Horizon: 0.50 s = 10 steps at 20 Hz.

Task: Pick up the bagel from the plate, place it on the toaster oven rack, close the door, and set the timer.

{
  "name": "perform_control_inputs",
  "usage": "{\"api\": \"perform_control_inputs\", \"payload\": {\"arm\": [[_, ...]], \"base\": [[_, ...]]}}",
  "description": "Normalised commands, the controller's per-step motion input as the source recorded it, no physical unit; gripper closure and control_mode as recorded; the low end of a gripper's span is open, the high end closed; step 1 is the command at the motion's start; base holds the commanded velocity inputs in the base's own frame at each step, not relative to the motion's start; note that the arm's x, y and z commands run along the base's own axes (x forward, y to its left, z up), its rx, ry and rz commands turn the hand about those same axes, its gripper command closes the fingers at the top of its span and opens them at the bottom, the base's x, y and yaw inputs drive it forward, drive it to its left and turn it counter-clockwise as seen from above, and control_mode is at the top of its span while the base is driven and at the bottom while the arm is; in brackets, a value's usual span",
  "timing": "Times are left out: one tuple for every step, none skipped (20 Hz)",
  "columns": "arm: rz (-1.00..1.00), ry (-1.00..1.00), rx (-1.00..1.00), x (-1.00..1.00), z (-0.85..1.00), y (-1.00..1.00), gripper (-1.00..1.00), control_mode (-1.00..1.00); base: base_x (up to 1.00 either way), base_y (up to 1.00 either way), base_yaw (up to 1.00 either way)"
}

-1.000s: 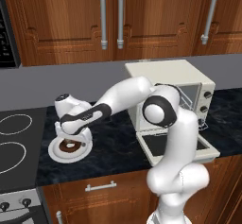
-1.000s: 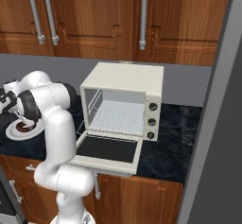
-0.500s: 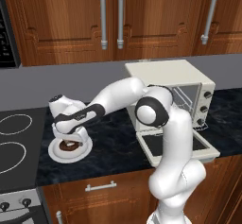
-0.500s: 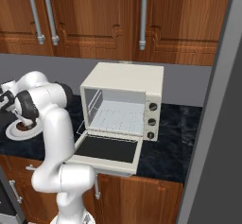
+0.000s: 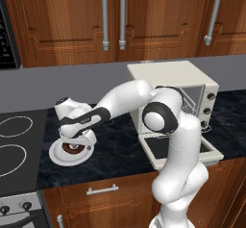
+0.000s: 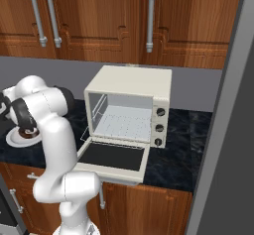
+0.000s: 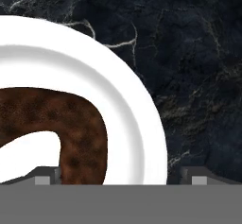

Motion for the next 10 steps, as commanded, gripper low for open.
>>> {"api": "perform_control_inputs", "payload": {"arm": [[0.0,0.0,0.0,0.0,-0.07,-0.11,-1.0,-1.0],[0.0,0.0,0.0,0.0,-0.09,-0.06,-1.0,-1.0],[0.0,0.0,0.0,0.0,-0.11,-0.02,-1.0,-1.0],[0.0,0.0,0.01,0.0,-0.11,0.0,-1.0,-1.0],[0.0,0.0,0.02,0.0,-0.13,0.0,-1.0,-1.0],[0.0,0.0,0.03,0.0,-0.14,0.0,-1.0,-1.0],[0.0,0.0,0.03,0.0,-0.14,0.0,-1.0,-1.0],[0.0,0.0,0.04,0.0,-0.12,0.0,-1.0,-1.0],[0.0,0.0,0.04,-0.03,-0.1,-0.01,-1.0,-1.0],[0.0,-0.02,0.05,-0.19,-0.04,-0.07,-1.0,-1.0]], "base": [[0.0,0.0,0.0],[0.0,0.0,0.0],[0.0,0.0,0.0],[0.0,0.0,0.0],[0.0,0.0,0.0],[0.0,0.0,0.0],[0.0,0.0,0.0],[0.0,0.0,0.0],[0.0,0.0,0.0],[0.0,0.0,0.0]]}}
